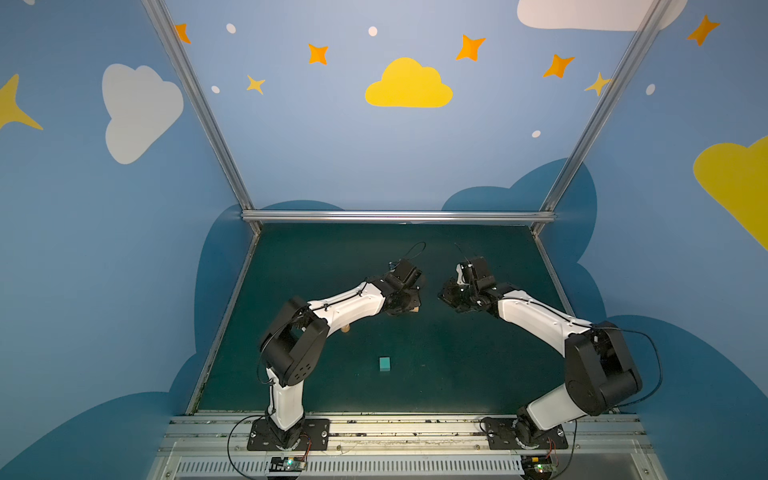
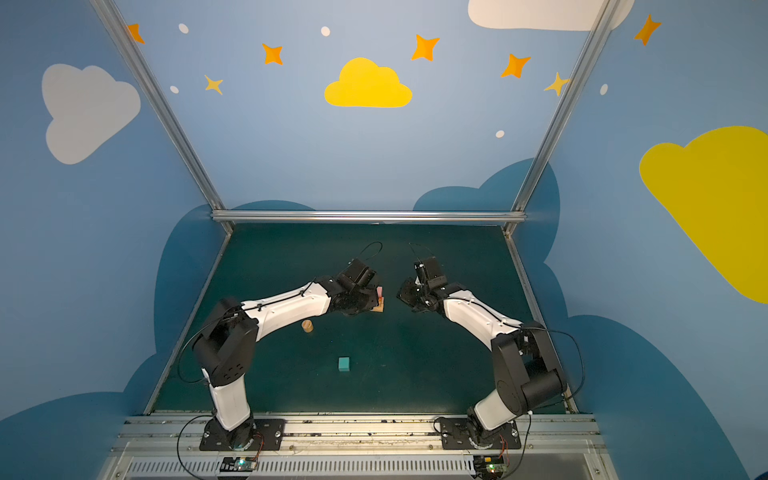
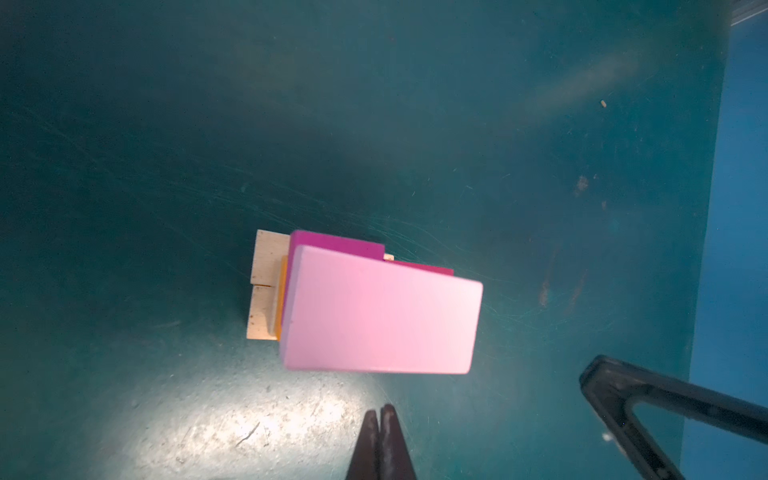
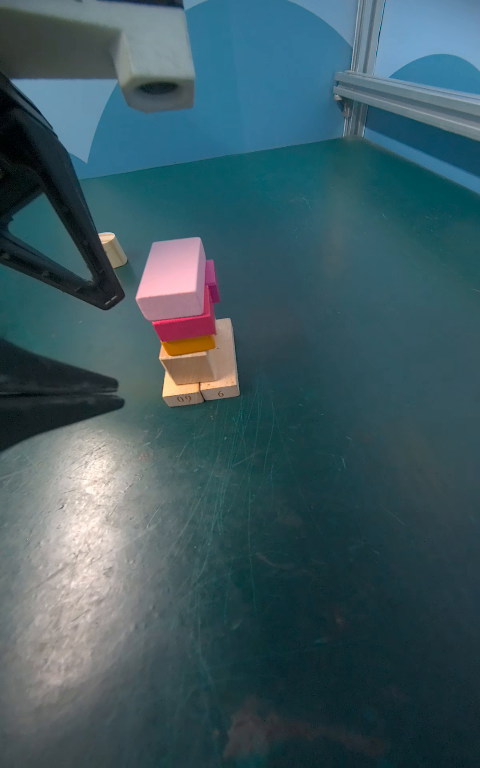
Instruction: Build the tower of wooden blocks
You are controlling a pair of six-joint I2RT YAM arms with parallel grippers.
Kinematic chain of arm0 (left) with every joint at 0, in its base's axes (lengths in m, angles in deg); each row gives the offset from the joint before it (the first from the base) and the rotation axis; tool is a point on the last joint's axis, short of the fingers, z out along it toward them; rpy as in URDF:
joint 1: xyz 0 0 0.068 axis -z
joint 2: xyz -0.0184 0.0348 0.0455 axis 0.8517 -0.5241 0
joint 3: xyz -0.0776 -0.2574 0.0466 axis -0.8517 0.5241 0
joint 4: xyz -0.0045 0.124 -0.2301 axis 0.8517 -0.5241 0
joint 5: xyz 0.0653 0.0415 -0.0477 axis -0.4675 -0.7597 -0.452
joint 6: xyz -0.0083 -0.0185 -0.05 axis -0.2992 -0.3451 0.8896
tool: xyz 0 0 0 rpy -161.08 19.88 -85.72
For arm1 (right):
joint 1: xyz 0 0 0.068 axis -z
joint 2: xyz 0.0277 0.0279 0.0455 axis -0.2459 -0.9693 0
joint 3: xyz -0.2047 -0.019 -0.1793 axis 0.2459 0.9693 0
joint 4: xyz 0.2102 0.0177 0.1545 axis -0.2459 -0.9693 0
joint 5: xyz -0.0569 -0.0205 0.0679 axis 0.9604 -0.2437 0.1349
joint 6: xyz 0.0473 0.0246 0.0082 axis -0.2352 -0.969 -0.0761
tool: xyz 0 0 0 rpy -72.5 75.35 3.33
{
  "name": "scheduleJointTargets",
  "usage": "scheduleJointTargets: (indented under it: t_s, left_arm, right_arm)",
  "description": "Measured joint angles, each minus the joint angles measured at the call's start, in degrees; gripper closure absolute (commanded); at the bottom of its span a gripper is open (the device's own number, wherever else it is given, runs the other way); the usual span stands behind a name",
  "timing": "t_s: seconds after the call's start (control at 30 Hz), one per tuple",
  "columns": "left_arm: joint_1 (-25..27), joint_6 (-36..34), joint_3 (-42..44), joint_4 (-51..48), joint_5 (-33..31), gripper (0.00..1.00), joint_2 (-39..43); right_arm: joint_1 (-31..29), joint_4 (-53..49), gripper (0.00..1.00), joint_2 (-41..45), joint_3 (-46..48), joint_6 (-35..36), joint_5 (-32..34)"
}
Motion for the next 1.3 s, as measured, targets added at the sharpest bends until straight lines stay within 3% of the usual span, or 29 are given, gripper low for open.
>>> scheduleJointTargets:
  t_s: [1.3]
  left_arm:
    - [0.0,-0.4,-2.6,-1.9,-1.2,0.96,-2.0]
  right_arm:
    - [0.2,0.0,1.0,0.0,0.0,0.0,-0.8]
